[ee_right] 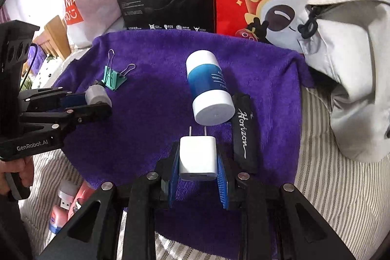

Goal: Organize rigid objects
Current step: 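Carry the roll and charger onto the towel and open both tools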

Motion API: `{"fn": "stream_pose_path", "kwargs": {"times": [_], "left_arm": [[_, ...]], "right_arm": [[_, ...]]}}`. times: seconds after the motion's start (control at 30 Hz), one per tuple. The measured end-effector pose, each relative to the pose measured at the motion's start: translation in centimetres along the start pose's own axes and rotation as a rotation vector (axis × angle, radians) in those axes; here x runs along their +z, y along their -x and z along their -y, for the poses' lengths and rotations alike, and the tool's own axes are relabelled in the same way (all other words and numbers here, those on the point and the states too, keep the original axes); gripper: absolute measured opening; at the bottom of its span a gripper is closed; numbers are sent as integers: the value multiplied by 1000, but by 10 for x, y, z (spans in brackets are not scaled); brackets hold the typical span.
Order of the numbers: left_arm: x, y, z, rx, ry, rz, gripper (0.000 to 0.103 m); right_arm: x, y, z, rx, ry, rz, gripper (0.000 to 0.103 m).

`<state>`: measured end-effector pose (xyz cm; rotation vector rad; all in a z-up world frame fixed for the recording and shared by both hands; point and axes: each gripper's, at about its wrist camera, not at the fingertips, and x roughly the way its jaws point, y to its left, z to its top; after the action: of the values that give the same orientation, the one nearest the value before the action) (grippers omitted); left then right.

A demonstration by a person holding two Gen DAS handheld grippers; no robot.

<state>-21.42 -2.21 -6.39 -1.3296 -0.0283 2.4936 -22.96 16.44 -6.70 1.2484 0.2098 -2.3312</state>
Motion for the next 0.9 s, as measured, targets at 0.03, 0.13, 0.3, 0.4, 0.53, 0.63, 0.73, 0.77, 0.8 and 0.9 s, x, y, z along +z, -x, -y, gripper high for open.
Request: {"fn": "stream_pose_path", "kwargs": {"times": [0.03,0.13,0.3,0.4,0.53,0.63,0.73,0.77,0.8,0.9], "left_arm": [[0,-1,0,2,-5,0,30],[1,-2,3,17,-27,-6,30],[0,-4,12,58,-95,-16,30],[-1,-4,15,76,-121,-17,30],[-2,-5,21,106,-156,-23,31],[-2,-5,21,111,-152,-25,31],[-4,-5,22,104,-155,-27,46],[-5,-5,23,103,-158,-32,61],[-6,-4,23,118,-157,-27,63],[-6,-1,21,109,-138,-20,63]], "right_arm": [[1,-1,-1,-5,9,-2,27],[3,-2,-3,-17,31,-4,27],[6,-4,-9,-44,95,-13,28],[7,-5,-9,-36,113,-15,28],[6,-5,-8,-22,136,-3,28],[5,-4,-6,-8,139,5,28],[4,-3,-5,4,140,10,35],[3,-3,-6,0,140,12,42],[2,-3,-7,-9,141,12,44],[-3,6,-6,-18,140,40,48]]}}
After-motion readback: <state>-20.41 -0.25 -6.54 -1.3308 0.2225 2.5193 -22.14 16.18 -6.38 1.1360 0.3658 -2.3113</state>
